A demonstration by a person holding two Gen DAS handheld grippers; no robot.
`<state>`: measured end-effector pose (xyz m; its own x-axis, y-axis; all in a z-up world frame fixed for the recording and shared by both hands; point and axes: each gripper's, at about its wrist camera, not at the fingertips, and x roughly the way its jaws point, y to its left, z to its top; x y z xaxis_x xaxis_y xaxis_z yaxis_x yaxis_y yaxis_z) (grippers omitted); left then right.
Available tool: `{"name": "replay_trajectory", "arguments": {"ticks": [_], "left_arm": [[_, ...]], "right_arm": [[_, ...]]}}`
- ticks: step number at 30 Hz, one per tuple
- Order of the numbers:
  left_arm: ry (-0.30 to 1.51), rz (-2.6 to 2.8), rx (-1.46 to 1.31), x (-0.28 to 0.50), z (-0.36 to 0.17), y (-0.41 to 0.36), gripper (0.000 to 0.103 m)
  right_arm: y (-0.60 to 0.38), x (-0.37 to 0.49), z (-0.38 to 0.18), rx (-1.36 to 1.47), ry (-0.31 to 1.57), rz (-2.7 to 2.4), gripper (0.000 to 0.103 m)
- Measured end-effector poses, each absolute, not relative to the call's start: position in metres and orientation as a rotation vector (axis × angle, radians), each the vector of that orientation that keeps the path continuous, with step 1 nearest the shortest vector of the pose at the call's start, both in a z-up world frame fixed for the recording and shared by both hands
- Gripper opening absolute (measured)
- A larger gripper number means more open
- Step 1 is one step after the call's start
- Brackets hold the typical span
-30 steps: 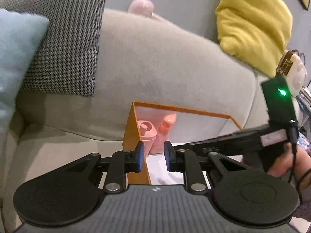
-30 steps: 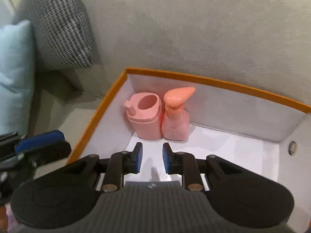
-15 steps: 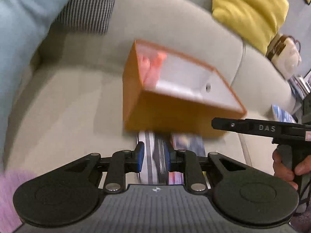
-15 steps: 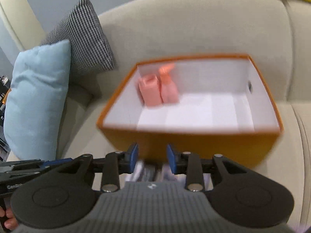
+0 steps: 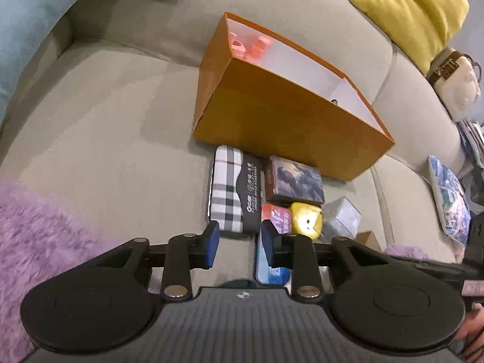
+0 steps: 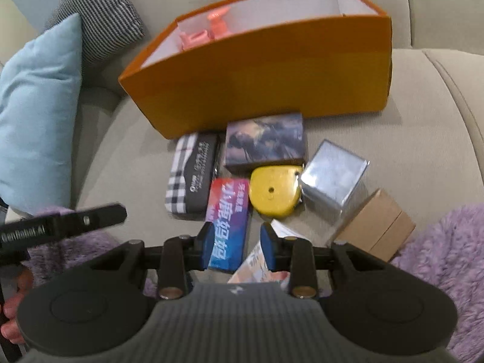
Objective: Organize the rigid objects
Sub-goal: 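Move left tool to plaid tin case while right tool approaches photo card box, then grasp plaid tin case upright with left tool while right tool grasps photo card box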
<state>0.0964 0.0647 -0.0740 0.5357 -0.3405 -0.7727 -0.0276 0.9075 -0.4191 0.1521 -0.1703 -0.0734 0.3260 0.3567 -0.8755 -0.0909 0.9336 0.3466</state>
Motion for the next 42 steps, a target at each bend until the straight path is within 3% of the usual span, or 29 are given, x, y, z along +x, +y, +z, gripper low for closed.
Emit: {"name": "replay_trajectory", "arguments": {"ticks": [4,12,20,25,27,31,34,35,36,42], "left_arm": [[0.995,-0.178,-0.398,0.111,-0.080,0.061,0.052],[1.076,-0.170,-0.403,0.156,-0.109,0.059,0.068],[1.136,-0.169,-0.412,0.180,-0.138,0.054,0.069],[1.128,-0.186,-0.369,0.183,-0.142,0.047,0.077],[1.123,-0.190,-0.348,0.186,-0.143,0.043,0.078],[1.108,-0.210,-0.331,0.187,-0.145,0.039,0.076],[1.099,-0.213,-0.310,0.188,-0.145,0.036,0.075],[1.094,-0.215,-0.308,0.188,-0.144,0.036,0.072],[1.085,-0.220,-0.311,0.188,-0.142,0.032,0.063],[1.060,-0.211,-0.346,0.178,-0.132,0.044,0.039]], "right_arm": [[-0.167,0.167,-0.074,0.247,1.183,0.283,0.036],[-0.165,0.212,-0.080,0.197,1.161,0.238,0.046],[-0.170,0.248,-0.098,0.149,1.203,0.202,0.054],[-0.173,0.258,-0.116,0.150,1.241,0.211,0.056],[-0.173,0.262,-0.120,0.145,1.240,0.217,0.064],[-0.183,0.270,-0.136,0.244,1.274,0.223,0.078],[-0.183,0.272,-0.140,0.251,1.268,0.232,0.080],[-0.182,0.272,-0.140,0.247,1.261,0.234,0.080],[-0.180,0.271,-0.140,0.240,1.256,0.236,0.080],[-0.174,0.264,-0.128,0.216,1.225,0.238,0.056]]}}
